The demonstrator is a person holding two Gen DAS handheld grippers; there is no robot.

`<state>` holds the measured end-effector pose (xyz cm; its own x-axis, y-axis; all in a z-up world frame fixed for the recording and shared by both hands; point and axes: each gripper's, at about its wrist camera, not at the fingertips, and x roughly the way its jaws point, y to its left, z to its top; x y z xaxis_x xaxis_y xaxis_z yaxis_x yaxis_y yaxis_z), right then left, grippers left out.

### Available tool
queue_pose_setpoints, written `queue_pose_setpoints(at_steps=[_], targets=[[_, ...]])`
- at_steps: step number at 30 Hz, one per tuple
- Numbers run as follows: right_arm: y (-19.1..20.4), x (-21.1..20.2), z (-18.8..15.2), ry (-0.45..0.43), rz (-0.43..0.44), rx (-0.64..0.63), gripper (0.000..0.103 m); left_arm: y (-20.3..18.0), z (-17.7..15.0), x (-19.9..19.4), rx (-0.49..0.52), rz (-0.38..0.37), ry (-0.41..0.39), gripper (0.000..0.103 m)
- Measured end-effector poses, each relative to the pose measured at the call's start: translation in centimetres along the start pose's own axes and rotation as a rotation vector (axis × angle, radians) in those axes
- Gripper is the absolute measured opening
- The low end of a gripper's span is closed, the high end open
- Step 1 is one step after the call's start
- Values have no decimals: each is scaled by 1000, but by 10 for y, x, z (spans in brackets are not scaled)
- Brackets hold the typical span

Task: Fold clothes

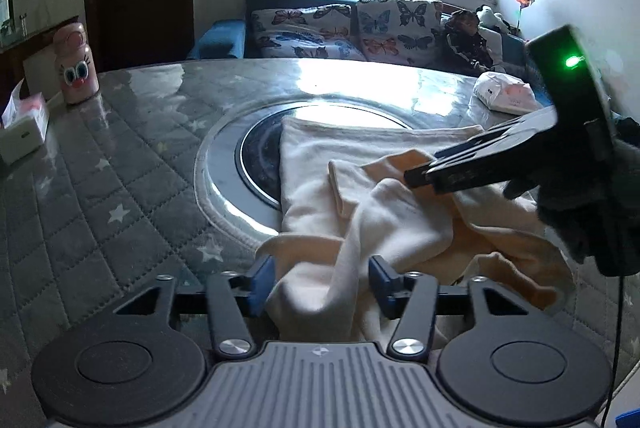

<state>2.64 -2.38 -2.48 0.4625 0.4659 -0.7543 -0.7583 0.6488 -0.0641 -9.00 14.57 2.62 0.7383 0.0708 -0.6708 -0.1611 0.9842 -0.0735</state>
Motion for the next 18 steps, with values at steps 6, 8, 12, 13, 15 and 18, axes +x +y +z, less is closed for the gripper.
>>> queue_pose_setpoints(at_steps=[6,8,12,13,15,18], targets=[[0,4,-8,-3,-7,-6,14,-9,7,7,31,-12,-6,61],[0,3,-11,-7,-11,-7,12,-12,8,12,43,-13,-4,64],[-4,-11,-19,-40,-40,-4,9,-18,6,22,55,-12,14,65],[-5,-15,-21,-49,-43,0,8,-19,6,24,55,-12,18,65],[-9,-25,-26,-67,-50,8,8,-20,5,26,53,-10,23,65],[-13,-37,-33,-86,-67,18,8,-22,4,28,53,-6,26,65]])
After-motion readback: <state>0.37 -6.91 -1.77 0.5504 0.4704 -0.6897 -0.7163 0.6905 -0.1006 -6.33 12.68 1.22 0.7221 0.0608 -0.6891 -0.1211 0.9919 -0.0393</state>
